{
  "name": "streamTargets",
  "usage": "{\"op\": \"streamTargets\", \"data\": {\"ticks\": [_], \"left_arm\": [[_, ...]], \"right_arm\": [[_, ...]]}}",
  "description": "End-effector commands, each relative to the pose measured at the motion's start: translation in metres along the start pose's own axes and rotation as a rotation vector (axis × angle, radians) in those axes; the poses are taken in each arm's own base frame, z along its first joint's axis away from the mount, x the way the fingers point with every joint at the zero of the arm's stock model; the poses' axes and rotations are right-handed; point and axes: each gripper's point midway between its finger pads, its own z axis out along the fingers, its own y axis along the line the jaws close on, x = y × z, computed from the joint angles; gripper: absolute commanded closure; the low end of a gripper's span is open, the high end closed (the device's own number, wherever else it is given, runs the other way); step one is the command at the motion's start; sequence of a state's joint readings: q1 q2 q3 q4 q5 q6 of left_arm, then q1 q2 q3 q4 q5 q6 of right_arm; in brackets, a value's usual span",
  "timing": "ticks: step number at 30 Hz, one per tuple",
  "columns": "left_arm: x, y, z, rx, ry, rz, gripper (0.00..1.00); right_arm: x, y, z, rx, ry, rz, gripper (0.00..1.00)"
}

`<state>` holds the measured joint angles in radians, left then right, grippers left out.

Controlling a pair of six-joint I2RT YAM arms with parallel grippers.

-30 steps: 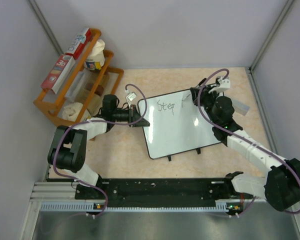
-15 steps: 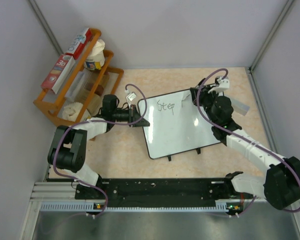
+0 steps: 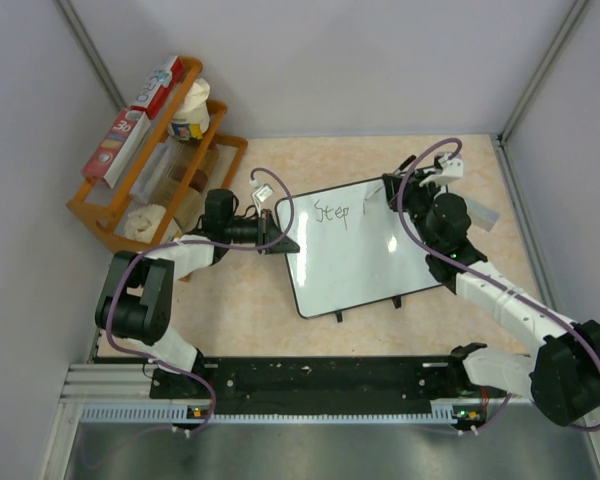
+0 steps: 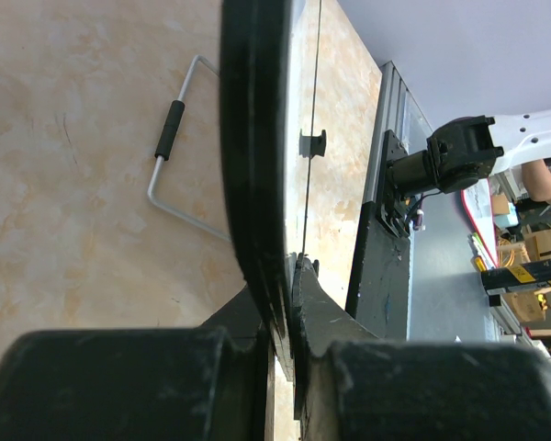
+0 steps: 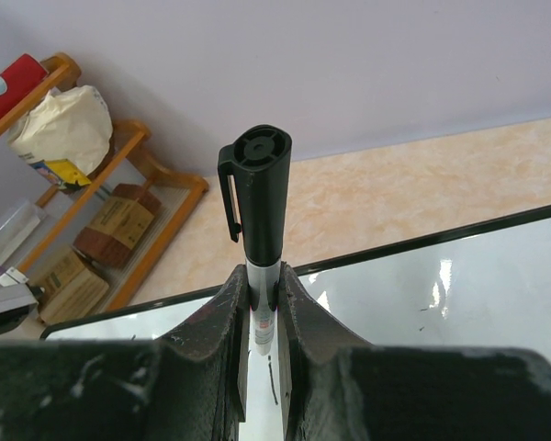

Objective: Write a sentence on the whiteboard

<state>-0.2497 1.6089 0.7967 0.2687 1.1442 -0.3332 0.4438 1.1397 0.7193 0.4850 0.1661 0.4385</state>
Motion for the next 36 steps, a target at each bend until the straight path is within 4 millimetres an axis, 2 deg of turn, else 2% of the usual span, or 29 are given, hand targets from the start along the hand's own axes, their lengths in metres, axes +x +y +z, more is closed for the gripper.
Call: {"op": "streamTargets", "data": {"ticks": [1,10,26,30,36], "left_arm": [[0.037,0.04,0.011,-0.138,0.074,0.136,1.0],[0.038,0.04,0.011,-0.135,0.075,0.135,1.0],[0.038,0.04,0.011,-0.135,0.075,0.133,1.0],[0.038,0.04,0.011,-0.135,0.075,0.135,1.0],[0.038,0.04,0.011,-0.135,0.075,0.135,1.0]], "right_arm": [[-0.01,-0.001,0.001,0.005,-0.039,0.007,1.0],[0.01,-0.012,0.002,0.03,0.003,-0.003,1.0],[0.027,-0.024,-0.012,0.052,0.041,0.008,1.0],[0.022,-0.023,-0.009,0.052,0.027,0.011,1.0],[0.002,-0.012,-0.001,0.026,-0.014,0.01,1.0]]}}
